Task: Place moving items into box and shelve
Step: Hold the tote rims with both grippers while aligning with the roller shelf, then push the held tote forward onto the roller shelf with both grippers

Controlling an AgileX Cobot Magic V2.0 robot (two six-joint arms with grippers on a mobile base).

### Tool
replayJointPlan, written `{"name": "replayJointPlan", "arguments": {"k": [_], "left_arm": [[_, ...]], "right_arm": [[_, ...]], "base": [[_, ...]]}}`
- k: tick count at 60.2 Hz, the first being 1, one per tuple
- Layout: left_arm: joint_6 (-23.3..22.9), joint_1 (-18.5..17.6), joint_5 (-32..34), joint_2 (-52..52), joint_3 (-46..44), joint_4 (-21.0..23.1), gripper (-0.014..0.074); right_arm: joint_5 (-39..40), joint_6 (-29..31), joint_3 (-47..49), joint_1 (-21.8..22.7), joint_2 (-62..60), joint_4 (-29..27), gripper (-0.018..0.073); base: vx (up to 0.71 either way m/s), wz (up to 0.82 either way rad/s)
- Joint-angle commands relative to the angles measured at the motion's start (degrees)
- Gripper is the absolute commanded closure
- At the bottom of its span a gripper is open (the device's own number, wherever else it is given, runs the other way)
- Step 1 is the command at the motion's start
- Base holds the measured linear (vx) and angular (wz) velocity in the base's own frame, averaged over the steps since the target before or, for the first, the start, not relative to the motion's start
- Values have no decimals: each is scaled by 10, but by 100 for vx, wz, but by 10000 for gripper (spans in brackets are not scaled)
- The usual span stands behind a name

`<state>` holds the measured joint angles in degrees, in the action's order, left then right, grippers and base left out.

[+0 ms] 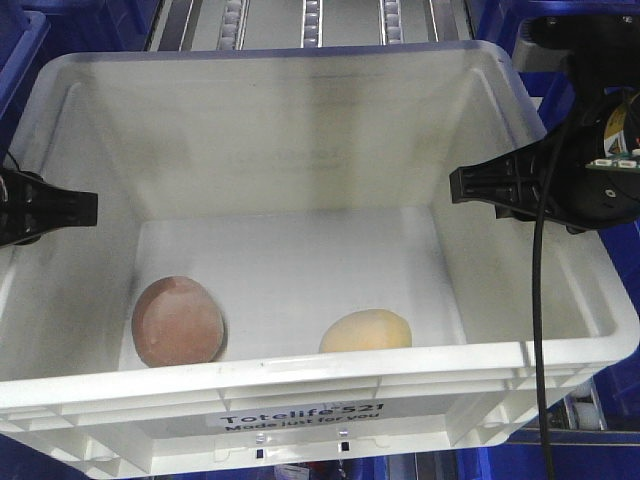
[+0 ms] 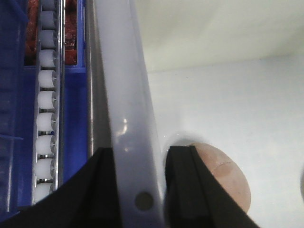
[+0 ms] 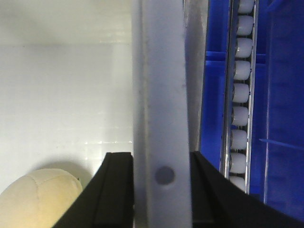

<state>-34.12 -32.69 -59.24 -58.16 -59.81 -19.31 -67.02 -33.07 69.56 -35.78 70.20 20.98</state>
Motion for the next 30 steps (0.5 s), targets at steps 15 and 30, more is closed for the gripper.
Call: {"name": "replayJointPlan", "arguments": {"k": [15,30], "left_arm": [[5,-2,121,-3,-20,-109,502],[-46,-2,171,-64,-20,-255,502]], "right_arm": [[121,-47,22,3,-15,55,463],[142,-163,22,3,44,161,459]], "base": [[0,0],[0,0]]}}
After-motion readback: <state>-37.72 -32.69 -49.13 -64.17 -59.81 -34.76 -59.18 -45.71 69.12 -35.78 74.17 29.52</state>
